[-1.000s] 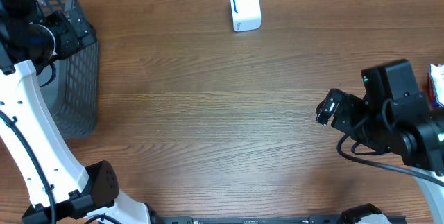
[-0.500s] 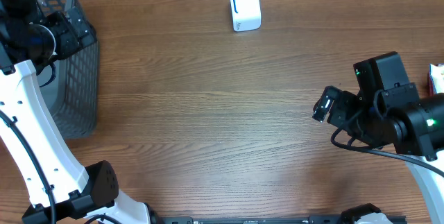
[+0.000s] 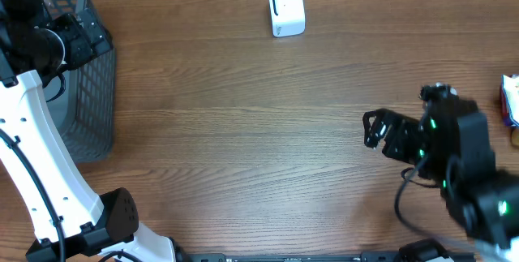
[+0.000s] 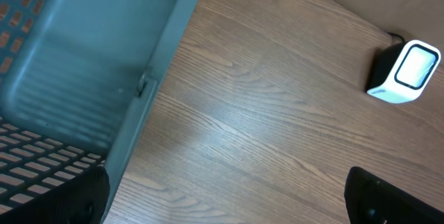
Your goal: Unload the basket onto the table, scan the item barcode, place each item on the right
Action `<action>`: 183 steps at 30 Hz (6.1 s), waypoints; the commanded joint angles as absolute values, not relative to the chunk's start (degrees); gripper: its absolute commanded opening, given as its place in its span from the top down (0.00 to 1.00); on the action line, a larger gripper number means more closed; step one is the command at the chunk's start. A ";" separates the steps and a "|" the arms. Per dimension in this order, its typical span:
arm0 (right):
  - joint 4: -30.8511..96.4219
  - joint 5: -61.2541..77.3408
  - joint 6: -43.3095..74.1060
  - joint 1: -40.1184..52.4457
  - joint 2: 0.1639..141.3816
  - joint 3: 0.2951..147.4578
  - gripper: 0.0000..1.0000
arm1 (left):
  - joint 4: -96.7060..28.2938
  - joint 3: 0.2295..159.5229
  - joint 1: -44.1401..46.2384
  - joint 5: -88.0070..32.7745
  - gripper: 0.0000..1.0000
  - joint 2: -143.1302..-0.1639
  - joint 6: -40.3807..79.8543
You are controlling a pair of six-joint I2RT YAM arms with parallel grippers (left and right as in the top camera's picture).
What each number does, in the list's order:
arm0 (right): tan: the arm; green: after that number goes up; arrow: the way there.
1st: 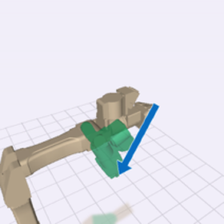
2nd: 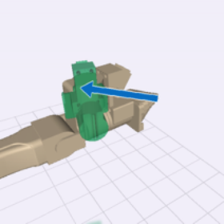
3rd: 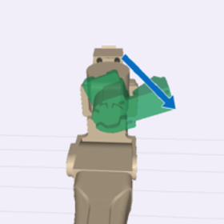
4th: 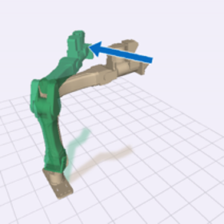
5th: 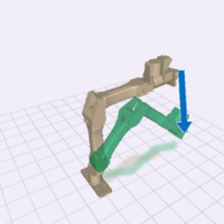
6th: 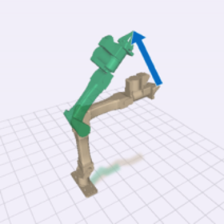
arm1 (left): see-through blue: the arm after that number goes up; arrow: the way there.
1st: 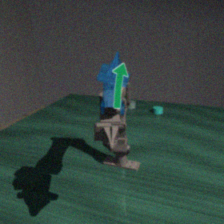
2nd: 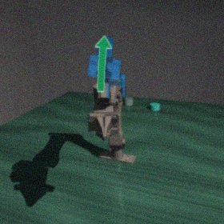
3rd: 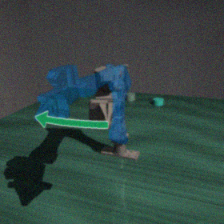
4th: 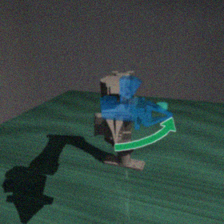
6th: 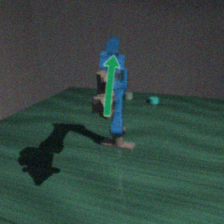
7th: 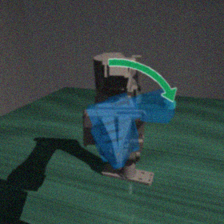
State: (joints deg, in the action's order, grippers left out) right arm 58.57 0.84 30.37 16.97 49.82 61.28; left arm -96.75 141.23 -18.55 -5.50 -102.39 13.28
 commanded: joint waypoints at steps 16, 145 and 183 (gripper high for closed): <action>18.41 2.79 14.55 21.28 14.44 18.15 0.00 | -96.79 141.14 -19.09 -5.37 0.00 -101.58 12.40; 4.60 -2.48 11.94 12.51 0.16 0.47 0.00 | -66.13 68.84 -3.77 -8.01 0.00 -38.24 3.73; 4.60 -2.48 11.94 12.51 0.16 0.47 0.00 | 12.88 2.35 -3.66 -13.10 0.00 -0.16 -1.32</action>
